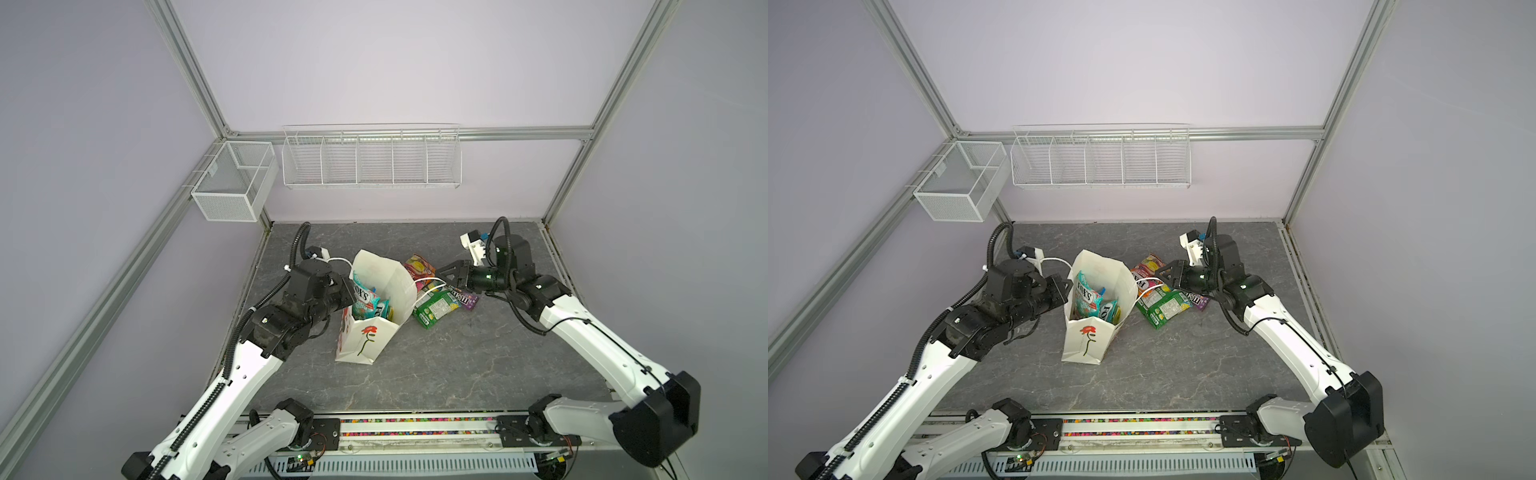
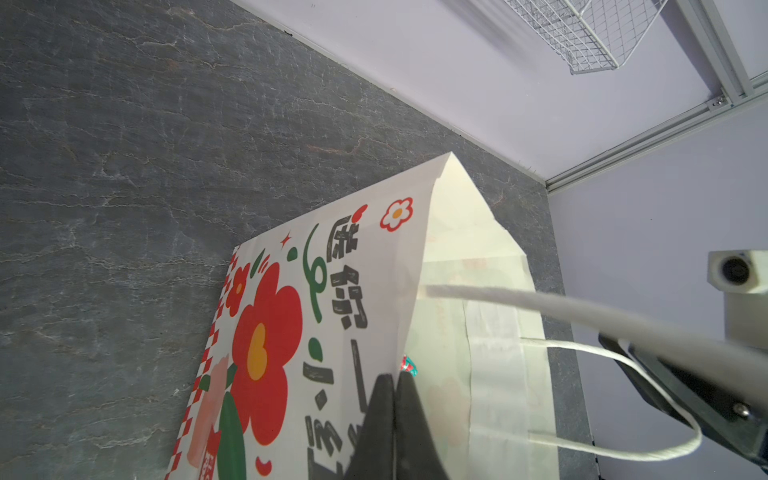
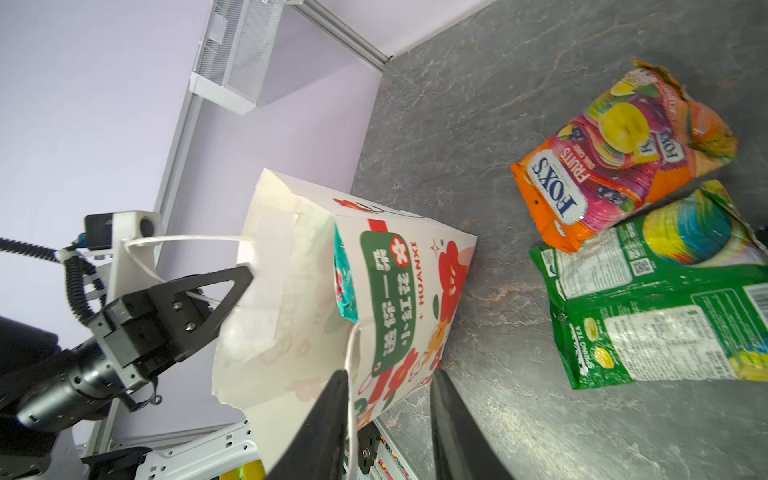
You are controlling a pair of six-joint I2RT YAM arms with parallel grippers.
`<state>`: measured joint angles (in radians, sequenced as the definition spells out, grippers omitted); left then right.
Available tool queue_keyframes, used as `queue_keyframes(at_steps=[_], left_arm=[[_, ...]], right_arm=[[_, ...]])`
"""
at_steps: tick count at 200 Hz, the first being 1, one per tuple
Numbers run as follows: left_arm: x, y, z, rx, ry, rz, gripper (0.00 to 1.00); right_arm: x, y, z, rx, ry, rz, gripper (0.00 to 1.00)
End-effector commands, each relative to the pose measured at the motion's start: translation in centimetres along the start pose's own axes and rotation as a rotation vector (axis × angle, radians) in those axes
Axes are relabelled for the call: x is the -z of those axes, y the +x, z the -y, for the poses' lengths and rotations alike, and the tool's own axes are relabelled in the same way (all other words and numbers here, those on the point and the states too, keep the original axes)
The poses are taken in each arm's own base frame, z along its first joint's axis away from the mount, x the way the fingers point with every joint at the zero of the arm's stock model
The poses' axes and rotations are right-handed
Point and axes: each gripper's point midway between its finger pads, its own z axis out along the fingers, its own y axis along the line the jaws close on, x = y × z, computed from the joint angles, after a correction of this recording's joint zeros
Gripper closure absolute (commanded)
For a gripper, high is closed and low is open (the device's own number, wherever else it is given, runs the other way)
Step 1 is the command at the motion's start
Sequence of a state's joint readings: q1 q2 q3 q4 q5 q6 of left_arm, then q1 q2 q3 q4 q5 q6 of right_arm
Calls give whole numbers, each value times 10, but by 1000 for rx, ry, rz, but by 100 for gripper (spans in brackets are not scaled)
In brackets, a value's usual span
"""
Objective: Place the snacks into the paper bag
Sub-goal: 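Lower the open right gripper onto the green candy bag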
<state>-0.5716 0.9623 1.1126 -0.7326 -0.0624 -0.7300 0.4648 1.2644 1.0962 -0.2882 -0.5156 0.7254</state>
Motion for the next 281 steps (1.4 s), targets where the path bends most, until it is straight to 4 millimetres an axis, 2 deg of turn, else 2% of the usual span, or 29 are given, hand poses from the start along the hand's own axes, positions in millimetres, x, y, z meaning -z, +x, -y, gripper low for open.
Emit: queue_keyframes(at_steps=[1, 107, 122, 126, 152, 208, 281], left_arm=[[-2, -2, 4, 9, 13, 15, 100], [-3, -2, 5, 11, 20, 13, 100], [-4, -1, 4, 13, 18, 11, 100], [-3, -2, 4, 13, 18, 12, 100], [-3, -1, 4, 13, 19, 11, 100], [-2, -2, 5, 14, 20, 14, 100], [-4, -3, 5, 9, 13, 10, 100]], right_arm=[[6, 2, 10, -11, 7, 13, 63], [13, 13, 78, -145, 108, 38, 57], [14, 11, 82, -155, 112, 48, 55], [12, 18, 92, -175, 126, 35, 55], [13, 22, 107, -207, 142, 36, 54], [10, 27, 130, -256, 160, 34, 42], [2, 37, 159, -313, 180, 18, 40]])
